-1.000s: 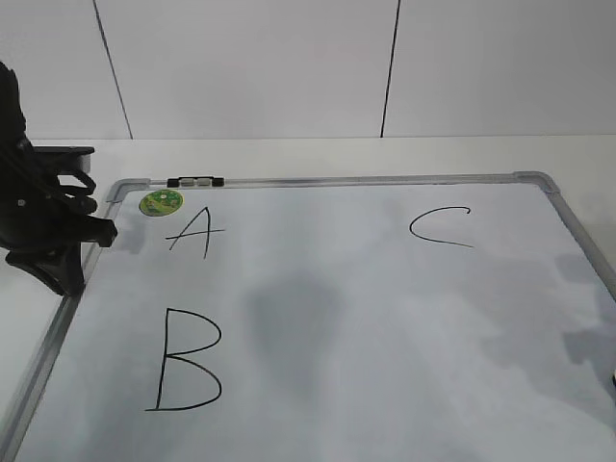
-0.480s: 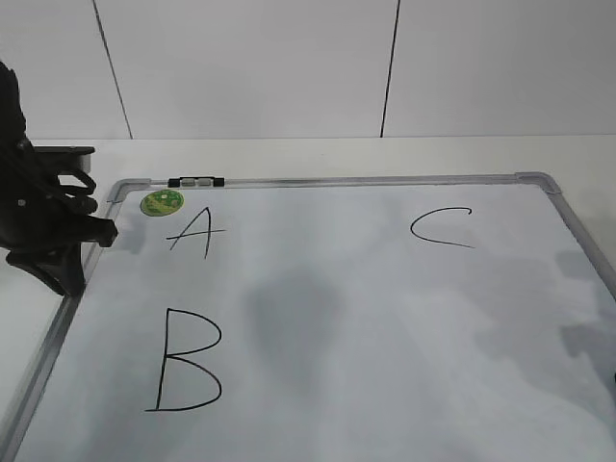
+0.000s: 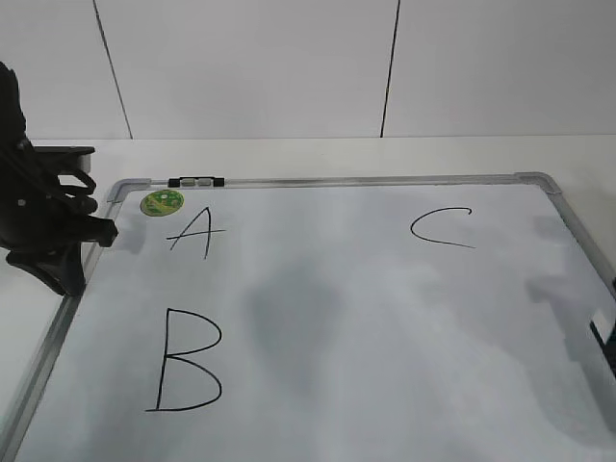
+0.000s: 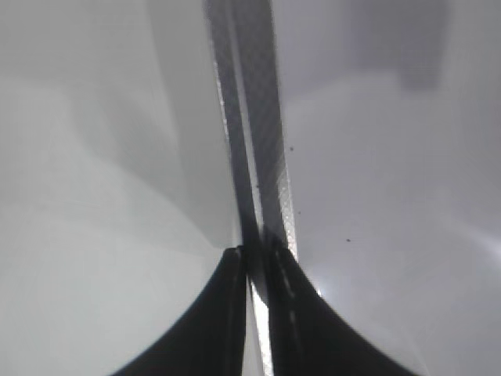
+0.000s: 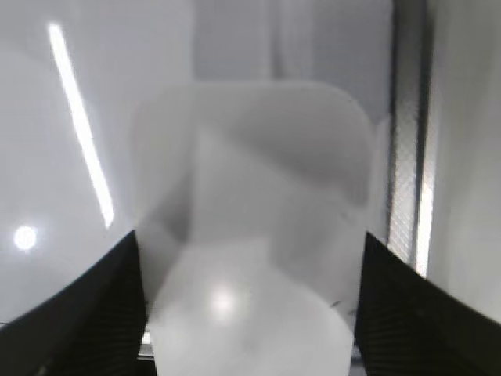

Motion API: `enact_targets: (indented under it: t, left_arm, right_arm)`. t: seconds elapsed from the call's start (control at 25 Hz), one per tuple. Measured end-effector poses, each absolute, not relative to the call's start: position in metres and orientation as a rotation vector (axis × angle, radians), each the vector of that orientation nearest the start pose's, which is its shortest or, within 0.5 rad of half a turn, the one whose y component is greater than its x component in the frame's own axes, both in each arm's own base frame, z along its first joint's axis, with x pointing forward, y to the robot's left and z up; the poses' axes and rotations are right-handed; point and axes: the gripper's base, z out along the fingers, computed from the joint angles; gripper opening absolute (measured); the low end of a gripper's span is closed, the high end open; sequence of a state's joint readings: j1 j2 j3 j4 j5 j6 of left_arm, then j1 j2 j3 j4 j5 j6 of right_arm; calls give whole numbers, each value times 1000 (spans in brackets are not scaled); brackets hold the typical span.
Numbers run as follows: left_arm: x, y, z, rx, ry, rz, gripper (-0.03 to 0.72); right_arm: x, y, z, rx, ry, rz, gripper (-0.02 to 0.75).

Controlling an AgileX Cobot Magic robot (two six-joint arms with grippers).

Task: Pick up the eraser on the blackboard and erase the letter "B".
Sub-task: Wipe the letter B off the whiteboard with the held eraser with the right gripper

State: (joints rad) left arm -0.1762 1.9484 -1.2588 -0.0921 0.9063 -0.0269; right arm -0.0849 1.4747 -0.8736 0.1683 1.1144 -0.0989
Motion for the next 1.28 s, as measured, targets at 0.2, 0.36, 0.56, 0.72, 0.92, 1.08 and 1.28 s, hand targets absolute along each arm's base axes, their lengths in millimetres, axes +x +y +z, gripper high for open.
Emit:
enact_targets:
  t: [0.2, 0.36, 0.56, 0.72, 0.92, 1.08, 1.28]
  left_arm:
    - [358, -70, 157, 149, 3081, -124, 36]
    - [358, -70, 157, 149, 3084, -123, 36]
    - [358, -71, 157, 147, 3086, -126, 36]
    - [358, -71, 157, 142, 3087, -133, 36]
    - [357, -72, 157, 133, 3092, -147, 36]
    - [357, -73, 157, 122, 3099, -162, 36]
    - [356, -74, 157, 114, 3101, -179, 36]
  right_arm:
    - [256, 25, 239, -90, 3084, 259, 561]
    - [268, 67, 253, -308, 3030, 269, 561]
    - [282, 122, 262, -548, 2956, 290, 561]
    - [287, 163, 259, -745, 2916, 295, 561]
    - [287, 213, 247, -991, 2856, 298, 560]
    - [286, 245, 235, -1139, 2801, 300, 560]
    - [286, 281, 218, -1261, 2759, 304, 560]
